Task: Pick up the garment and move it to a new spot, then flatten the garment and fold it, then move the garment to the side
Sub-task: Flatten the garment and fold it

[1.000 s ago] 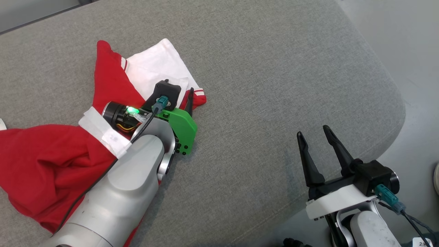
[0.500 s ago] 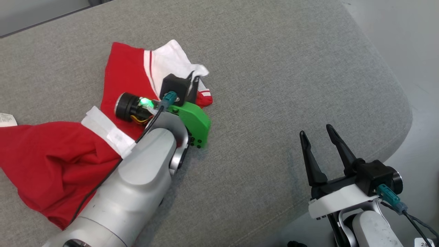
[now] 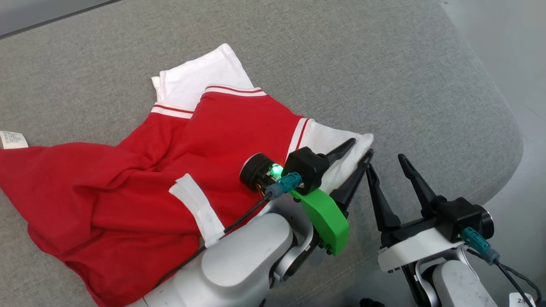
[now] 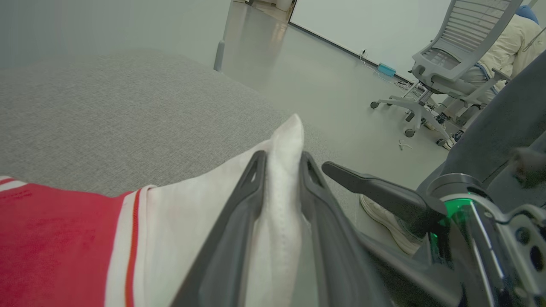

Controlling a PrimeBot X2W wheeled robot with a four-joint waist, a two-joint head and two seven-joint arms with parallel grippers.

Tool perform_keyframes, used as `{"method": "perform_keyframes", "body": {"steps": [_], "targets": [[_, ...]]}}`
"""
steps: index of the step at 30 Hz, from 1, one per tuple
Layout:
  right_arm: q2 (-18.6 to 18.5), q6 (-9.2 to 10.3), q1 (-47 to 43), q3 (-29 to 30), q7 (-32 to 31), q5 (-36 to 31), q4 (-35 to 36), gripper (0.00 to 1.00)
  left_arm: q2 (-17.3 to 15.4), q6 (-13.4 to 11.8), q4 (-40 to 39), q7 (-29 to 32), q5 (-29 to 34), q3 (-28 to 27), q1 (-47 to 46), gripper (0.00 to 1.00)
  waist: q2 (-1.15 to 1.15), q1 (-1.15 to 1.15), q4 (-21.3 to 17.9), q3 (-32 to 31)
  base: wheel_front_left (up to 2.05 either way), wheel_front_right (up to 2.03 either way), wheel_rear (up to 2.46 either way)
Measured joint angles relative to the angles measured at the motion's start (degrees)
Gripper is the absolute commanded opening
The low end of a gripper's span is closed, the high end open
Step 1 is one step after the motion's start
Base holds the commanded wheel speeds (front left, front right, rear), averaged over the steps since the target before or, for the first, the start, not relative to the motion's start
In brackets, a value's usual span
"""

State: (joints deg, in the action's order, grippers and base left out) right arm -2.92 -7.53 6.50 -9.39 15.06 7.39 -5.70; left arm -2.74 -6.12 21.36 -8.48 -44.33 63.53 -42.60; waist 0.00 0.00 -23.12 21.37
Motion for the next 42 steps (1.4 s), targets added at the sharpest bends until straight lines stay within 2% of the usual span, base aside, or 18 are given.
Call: {"method": "perform_keyframes", "body": {"steps": [5,9,12,15,17,20,22,26,29,33,36,42], "targets": [[0.01,0.0,-0.25,1.15,0.0,-0.55,-0.31,1.0,-0.02,-0.15,-2.6,-2.54,-4.99,0.34,-1.9,1.0,0.0,0.0,0.99,-0.25,0.0,0.0,0.0],[0.03,0.0,-1.12,2.57,0.0,-2.03,-0.02,1.0,-0.2,-0.14,-5.68,-3.07,-8.69,-2.13,-2.02,1.0,0.0,0.0,2.71,-1.35,0.0,0.0,0.0],[0.02,0.0,-1.92,3.76,0.0,-3.77,0.81,1.0,-4.98,-2.9,-9.49,-4.99,-7.64,-5.55,-1.01,1.0,0.0,0.0,4.07,-2.85,0.0,0.0,0.0],[-0.21,0.0,-2.66,5.17,0.0,-5.22,1.94,1.0,-12.46,-7.82,-12.96,-6.14,-5.06,-9.81,4.35,1.0,0.0,0.0,5.88,-4.53,0.0,0.0,0.0],[-0.86,0.0,-3.13,5.82,0.0,-5.77,2.65,1.0,-16.25,-10.68,-15.48,-6.32,-3.33,-12.23,9.18,1.0,0.0,0.0,7.31,-5.73,0.0,0.0,0.0],[-2.36,0.0,-4.19,6.75,0.0,-6.26,3.23,1.0,-19.33,-14.17,-19.2,-6.5,0.34,-17.02,16.87,1.0,0.0,0.0,9.6,-7.52,0.0,0.0,0.0],[-3.07,-0.01,-4.64,7.2,0.0,-6.58,3.39,1.0,-20.23,-15.62,-20.9,-6.56,3.35,-20.14,21.97,1.0,0.0,0.0,11.15,-8.67,0.0,0.0,0.0],[-3.89,0.0,-6.05,9.0,0.0,-6.6,3.55,1.0,-19.49,-16.31,-22.21,-6.56,8.91,-27.06,32.96,1.0,0.0,0.0,14.2,-11.17,0.0,0.0,0.0],[-4.17,0.0,-7.39,9.71,0.0,-6.61,3.33,1.0,-17.24,-14.58,-21.78,-6.58,11.05,-33.48,40.43,1.0,0.0,0.0,16.37,-13.14,0.0,0.0,0.0],[-4.11,0.0,-8.64,10.13,0.0,-6.68,2.68,1.0,-14.63,-10.34,-21.06,-6.57,15.18,-41.36,47.65,1.0,0.0,-0.01,18.72,-15.82,0.0,0.0,0.0],[-3.88,0.0,-9.49,10.33,0.0,-6.68,2.13,1.0,-11.94,-6.49,-20.93,-6.57,17.0,-47.62,52.25,1.0,0.0,-0.01,20.21,-17.81,0.0,0.0,0.0],[-3.21,0.0,-10.54,10.01,0.0,-6.67,0.54,1.0,-9.12,1.72,-18.9,-6.57,23.45,-56.18,56.33,1.0,0.0,-0.01,22.58,-20.73,0.0,0.0,0.0]]}}
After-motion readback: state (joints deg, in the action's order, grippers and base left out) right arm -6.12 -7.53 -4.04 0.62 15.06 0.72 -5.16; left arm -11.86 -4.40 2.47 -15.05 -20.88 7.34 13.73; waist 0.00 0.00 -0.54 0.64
